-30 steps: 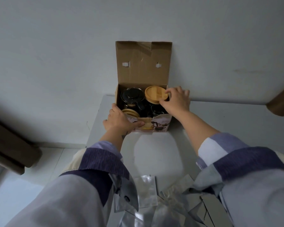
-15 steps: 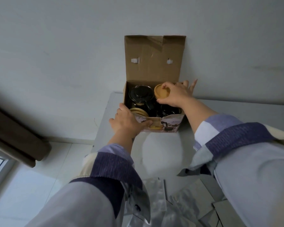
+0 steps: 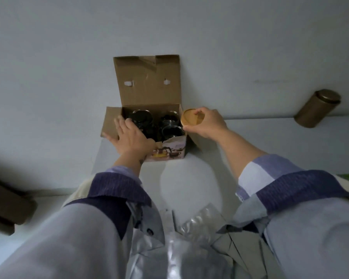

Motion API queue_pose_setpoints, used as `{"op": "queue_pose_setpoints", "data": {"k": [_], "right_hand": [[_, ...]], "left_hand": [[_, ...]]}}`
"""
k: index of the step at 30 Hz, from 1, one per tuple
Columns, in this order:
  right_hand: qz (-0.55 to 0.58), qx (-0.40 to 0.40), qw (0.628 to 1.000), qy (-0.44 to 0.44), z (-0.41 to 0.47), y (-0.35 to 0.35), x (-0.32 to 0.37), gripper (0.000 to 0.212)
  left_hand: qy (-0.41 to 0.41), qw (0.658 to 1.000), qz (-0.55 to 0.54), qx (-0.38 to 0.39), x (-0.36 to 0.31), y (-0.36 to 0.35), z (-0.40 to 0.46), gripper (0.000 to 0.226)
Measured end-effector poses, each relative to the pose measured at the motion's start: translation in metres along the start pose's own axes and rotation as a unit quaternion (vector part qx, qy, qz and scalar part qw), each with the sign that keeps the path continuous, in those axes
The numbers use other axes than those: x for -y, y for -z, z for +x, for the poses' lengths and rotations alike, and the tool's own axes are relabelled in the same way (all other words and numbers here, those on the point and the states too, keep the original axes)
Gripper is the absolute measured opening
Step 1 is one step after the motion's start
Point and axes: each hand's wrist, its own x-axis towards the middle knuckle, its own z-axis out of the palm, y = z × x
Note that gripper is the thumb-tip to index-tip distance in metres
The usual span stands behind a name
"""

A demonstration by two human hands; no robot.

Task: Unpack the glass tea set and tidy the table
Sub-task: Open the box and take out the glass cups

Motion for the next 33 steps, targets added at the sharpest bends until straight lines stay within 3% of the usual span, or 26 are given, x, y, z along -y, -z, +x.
{"op": "queue_pose_setpoints", "data": {"k": [5, 9, 13, 16, 21, 28, 33], "right_hand": [[-0.001, -0.023, 0.998, -0.059, -0.017, 0.048, -0.070, 0.070], [-0.006, -0.024, 0.995, -0.096, -0.018, 0.083, -0.142, 0.073], [-0.022, -0.001, 0.993, -0.118, -0.012, 0.116, -0.214, 0.071], [-0.036, 0.003, 0.991, -0.127, 0.003, 0.133, -0.262, 0.072], [-0.050, -0.010, 0.988, -0.144, 0.037, 0.145, -0.316, 0.075], [-0.007, -0.054, 0.989, -0.135, 0.099, 0.130, -0.341, 0.071], [-0.054, -0.085, 0.985, -0.138, 0.123, 0.116, -0.351, 0.073]], "left_hand": [[-0.177, 0.981, -0.058, -0.050, -0.080, -0.011, -0.040, 0.072], [-0.248, 0.967, -0.064, 0.013, -0.158, -0.058, -0.080, 0.062], [-0.251, 0.957, 0.024, 0.145, -0.221, -0.108, -0.103, 0.072], [-0.260, 0.945, 0.048, 0.193, -0.258, -0.135, -0.110, 0.091], [-0.272, 0.927, 0.078, 0.246, -0.286, -0.157, -0.106, 0.120], [-0.262, 0.922, 0.090, 0.269, -0.293, -0.166, -0.096, 0.124], [-0.257, 0.922, 0.084, 0.278, -0.293, -0.168, -0.094, 0.122]]}}
